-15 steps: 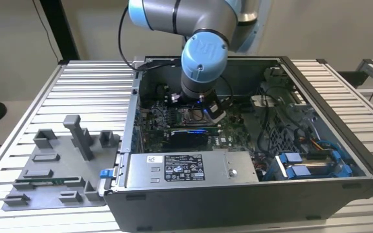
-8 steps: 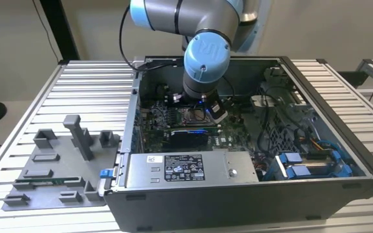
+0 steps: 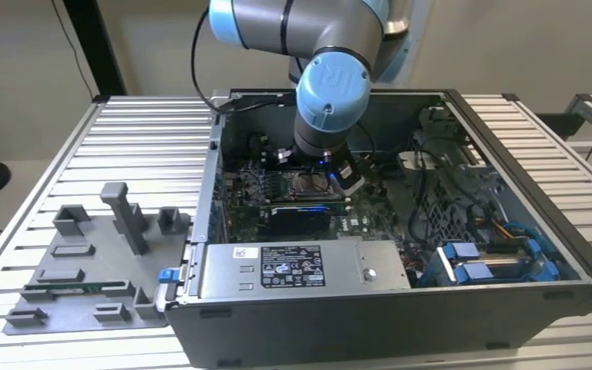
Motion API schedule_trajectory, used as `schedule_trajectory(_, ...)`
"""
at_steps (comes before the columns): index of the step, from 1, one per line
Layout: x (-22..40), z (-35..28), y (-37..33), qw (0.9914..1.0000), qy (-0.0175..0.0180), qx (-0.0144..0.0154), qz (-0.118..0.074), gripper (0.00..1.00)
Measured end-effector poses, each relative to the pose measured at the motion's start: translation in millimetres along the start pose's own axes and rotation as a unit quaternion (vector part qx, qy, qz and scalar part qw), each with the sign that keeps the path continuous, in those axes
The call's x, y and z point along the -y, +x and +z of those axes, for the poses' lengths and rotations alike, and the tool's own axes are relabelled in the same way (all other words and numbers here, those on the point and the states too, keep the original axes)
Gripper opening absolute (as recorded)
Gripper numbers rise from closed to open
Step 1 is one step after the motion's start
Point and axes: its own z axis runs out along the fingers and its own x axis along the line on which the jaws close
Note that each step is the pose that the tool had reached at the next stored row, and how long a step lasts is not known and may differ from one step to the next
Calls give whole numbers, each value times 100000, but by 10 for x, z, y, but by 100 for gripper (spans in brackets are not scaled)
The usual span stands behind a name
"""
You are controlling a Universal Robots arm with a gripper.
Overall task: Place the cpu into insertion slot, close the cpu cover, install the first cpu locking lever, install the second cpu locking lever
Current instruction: 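Install the first cpu locking lever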
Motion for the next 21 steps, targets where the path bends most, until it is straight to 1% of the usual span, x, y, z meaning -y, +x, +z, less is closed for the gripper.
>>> schedule_trajectory(5, 8, 8, -38, 100000, -25, -26, -38, 0)
schedule_trajectory(6, 11, 10, -49, 100000, -73, -25, -43, 0)
schedule_trajectory(8, 14, 12, -73, 99999, -344, -20, -64, 0)
schedule_trajectory(10, 16, 18, -93, 99997, -731, 18, -93, 0)
schedule_trajectory(11, 17, 18, -101, 99996, -869, 15, -99, 0)
schedule_trajectory(14, 18, 16, -110, 99995, -1007, 21, -96, 0)
schedule_trajectory(15, 19, 16, -109, 99993, -1166, 37, -82, 0)
schedule_trajectory(16, 13, 7, -110, 99990, -1406, 48, -80, 0)
schedule_trajectory(17, 4, -7, -111, 99988, -1563, 72, -69, 0)
schedule_trajectory(18, -13, -31, -112, 99986, -1660, 92, -69, 0)
schedule_trajectory(21, -75, -125, -113, 99984, -1786, 96, -64, 0)
